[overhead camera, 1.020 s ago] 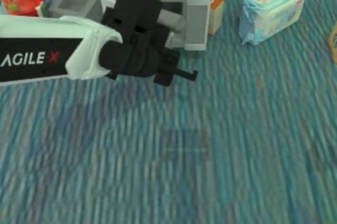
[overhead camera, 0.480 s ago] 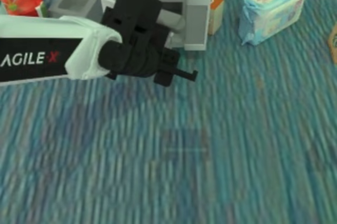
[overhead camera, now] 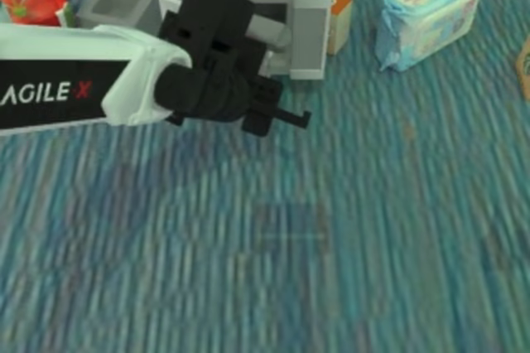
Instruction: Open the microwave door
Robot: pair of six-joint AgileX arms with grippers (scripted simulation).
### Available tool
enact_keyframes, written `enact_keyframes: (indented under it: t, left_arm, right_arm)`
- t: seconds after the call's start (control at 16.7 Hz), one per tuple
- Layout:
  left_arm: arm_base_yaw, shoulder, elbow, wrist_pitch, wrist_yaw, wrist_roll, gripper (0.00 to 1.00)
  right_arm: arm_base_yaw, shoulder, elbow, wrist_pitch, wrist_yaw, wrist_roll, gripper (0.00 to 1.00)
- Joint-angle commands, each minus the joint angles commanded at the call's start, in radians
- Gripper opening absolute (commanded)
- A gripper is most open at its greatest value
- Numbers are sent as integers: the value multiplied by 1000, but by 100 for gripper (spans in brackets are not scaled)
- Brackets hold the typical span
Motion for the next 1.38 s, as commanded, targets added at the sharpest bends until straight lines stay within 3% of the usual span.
enact_keyframes:
  t: [0.42, 1.38]
  left_arm:
    - [33, -33, -45, 11, 52, 74, 0]
    - [34, -34, -46, 11, 53, 76, 0]
  right_arm:
    - [0, 0, 0, 0, 0, 0, 100]
    - [0, 0, 0, 0, 0, 0, 100]
